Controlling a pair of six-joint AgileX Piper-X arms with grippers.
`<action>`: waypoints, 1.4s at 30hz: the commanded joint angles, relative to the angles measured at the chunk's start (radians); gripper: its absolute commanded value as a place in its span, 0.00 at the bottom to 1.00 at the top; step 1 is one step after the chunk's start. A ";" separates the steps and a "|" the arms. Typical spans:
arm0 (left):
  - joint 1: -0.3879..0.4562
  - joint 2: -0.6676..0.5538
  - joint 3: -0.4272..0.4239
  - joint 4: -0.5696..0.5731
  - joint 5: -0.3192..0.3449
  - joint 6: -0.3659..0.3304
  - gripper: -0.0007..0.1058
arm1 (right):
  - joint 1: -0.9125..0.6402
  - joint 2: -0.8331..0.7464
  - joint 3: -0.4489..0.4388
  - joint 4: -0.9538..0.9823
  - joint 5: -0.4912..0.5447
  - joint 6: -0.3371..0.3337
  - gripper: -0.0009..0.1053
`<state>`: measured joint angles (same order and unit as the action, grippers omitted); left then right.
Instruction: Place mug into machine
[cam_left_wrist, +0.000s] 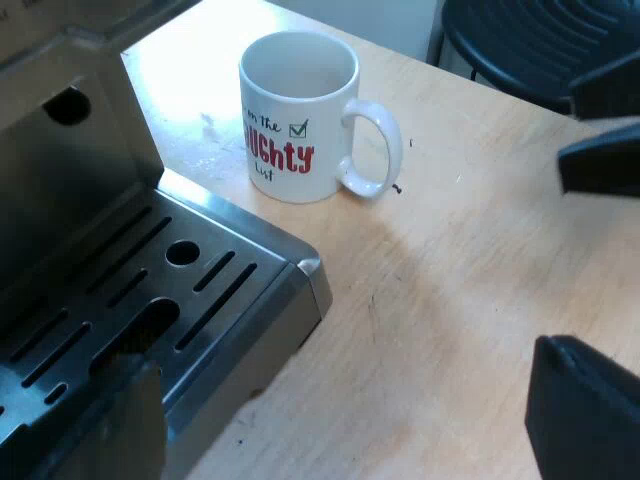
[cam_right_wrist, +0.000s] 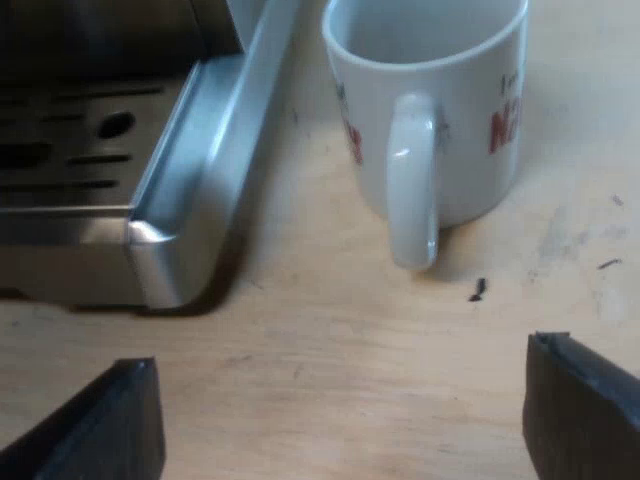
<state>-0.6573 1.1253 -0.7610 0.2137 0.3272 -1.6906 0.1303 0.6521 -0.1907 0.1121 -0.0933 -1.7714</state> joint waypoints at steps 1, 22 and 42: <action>-0.003 -0.002 -0.010 -0.018 0.014 -0.002 0.80 | 0.030 0.051 -0.003 -0.078 0.077 -0.014 0.70; -0.003 -0.002 -0.010 -0.018 0.013 -0.002 0.80 | 0.054 0.603 -0.003 -0.661 0.181 0.074 0.70; -0.003 -0.002 -0.010 -0.016 0.028 -0.002 0.80 | 0.054 0.837 -0.073 -0.919 0.247 0.066 0.70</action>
<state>-0.6573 1.1253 -0.7610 0.2119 0.3459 -1.6906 0.1827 1.4861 -0.2436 -0.7910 0.1509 -1.6920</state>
